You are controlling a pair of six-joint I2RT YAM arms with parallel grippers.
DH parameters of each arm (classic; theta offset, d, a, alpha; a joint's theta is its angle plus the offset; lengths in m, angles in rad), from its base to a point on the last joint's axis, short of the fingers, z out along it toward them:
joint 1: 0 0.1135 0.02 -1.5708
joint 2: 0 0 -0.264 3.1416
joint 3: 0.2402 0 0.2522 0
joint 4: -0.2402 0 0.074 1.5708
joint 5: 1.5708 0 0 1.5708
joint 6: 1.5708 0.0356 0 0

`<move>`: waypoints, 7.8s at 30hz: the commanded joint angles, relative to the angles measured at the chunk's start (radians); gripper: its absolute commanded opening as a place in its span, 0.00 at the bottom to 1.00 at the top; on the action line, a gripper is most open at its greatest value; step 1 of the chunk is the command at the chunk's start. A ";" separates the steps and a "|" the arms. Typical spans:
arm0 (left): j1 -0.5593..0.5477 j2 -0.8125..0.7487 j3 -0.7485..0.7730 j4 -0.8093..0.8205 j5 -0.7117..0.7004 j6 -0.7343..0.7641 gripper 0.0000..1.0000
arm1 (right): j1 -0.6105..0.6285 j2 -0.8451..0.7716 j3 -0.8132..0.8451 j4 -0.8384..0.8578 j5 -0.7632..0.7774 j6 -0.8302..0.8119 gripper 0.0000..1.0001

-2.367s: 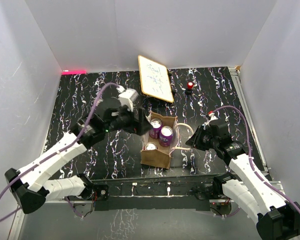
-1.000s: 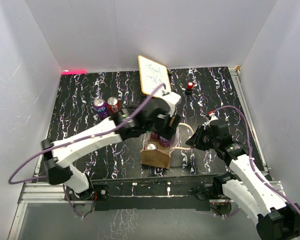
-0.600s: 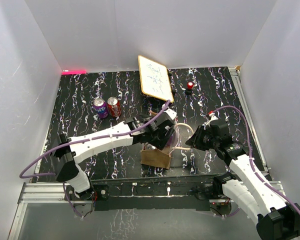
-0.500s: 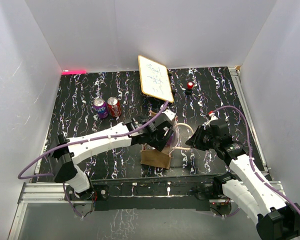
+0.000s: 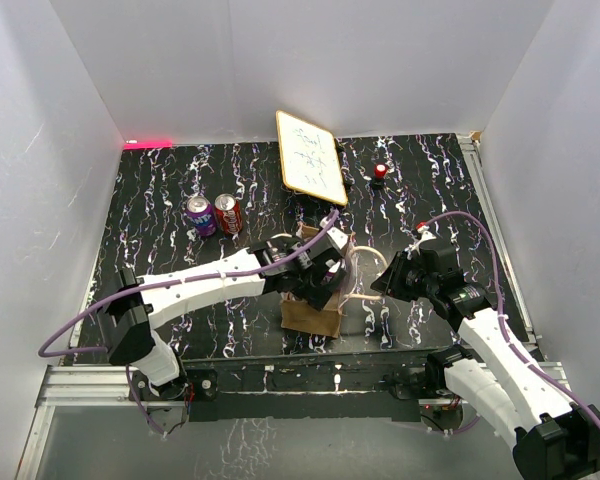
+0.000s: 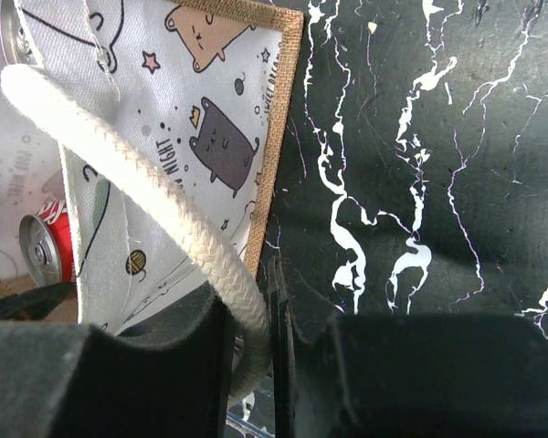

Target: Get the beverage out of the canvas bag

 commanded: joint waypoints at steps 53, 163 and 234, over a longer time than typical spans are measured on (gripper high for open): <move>-0.003 0.042 0.130 -0.061 0.001 0.065 0.03 | 0.000 -0.013 -0.007 0.056 -0.001 -0.007 0.22; 1.146 0.052 -0.116 0.527 -0.061 -0.008 0.00 | 0.000 0.016 -0.007 0.059 0.002 -0.006 0.23; 0.285 -0.490 -0.235 0.561 0.321 -0.216 0.91 | 0.001 -0.001 -0.010 0.065 -0.004 -0.009 0.23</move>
